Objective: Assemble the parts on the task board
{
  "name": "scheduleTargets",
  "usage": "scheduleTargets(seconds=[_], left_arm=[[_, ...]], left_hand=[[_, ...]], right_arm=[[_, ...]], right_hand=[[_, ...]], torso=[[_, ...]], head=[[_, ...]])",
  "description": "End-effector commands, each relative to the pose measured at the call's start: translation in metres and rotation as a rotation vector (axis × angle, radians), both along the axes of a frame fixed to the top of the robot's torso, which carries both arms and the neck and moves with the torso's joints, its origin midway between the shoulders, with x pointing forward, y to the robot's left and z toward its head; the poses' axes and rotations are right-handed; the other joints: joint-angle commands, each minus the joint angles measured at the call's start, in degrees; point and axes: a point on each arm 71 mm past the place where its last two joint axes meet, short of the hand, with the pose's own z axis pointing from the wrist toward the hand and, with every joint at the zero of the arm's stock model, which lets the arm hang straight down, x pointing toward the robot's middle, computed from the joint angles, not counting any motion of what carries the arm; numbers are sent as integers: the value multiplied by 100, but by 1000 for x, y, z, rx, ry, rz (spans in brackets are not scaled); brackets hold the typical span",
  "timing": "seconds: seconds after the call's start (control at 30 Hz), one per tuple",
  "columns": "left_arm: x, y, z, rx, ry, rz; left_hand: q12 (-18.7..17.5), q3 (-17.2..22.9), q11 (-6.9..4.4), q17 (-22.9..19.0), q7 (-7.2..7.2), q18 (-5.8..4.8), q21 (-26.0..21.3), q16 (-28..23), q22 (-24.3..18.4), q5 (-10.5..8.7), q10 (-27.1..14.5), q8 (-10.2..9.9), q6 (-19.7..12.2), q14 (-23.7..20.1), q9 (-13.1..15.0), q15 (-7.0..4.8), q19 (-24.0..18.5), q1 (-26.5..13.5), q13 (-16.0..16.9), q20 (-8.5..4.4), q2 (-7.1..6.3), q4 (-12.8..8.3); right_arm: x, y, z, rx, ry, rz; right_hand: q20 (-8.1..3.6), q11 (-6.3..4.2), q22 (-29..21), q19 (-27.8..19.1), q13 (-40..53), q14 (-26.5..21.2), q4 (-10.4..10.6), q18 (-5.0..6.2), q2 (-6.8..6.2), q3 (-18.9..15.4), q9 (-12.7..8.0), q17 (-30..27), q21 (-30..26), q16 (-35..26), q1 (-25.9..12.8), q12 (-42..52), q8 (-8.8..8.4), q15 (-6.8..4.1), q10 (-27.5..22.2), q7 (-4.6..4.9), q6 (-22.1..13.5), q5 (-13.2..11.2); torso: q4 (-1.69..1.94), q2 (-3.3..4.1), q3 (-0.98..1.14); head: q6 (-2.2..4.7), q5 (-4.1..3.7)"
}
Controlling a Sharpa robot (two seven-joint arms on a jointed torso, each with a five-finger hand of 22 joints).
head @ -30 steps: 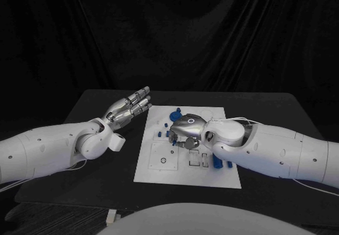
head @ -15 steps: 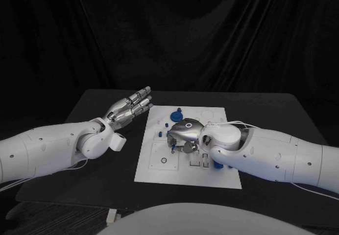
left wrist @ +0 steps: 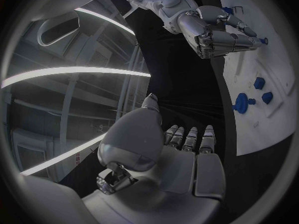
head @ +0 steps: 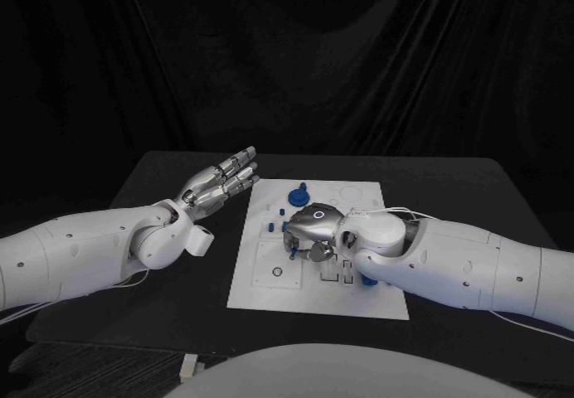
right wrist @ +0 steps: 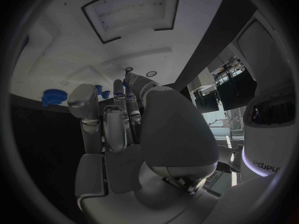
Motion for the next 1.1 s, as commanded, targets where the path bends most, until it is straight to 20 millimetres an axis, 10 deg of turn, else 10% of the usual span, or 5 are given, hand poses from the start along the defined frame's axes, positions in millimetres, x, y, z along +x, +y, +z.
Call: scheduleTargets(seconds=[0.03, 1.1], left_arm=[[-1, -1, 5, -58, -57, -4], [-1, -3, 3, -65, -42, -23]], left_hand=[[-20, 37, 41, -7, 30, 46, -15, -21, 6, 32, 1, 3, 30, 9, 10, 37, 6, 43, -5, -7, 26, -4], [-20, 66, 99, -7, 94, 46, -11, -21, 20, 66, 1, 6, 50, 9, 12, 104, 10, 94, -5, 43, 48, -7]], right_arm=[[0, 0, -3, -20, 0, -13], [-5, 7, -7, -26, 18, 4]], right_hand=[[-16, 5, 638, -8, -1, 307, -26, -16, 9, -4, 10, 424, -28, -34, -18, -34, 19, -25, 41, 16, -19, 20], [-9, 18, 619, -57, 35, 281, -101, -4, -17, -16, 6, 383, -118, -77, -2, -44, -92, -14, 107, 58, -163, 11]], torso=[[-4, 2, 0], [0, 0, -1]], head=[[-1, 11], [-1, 14]])
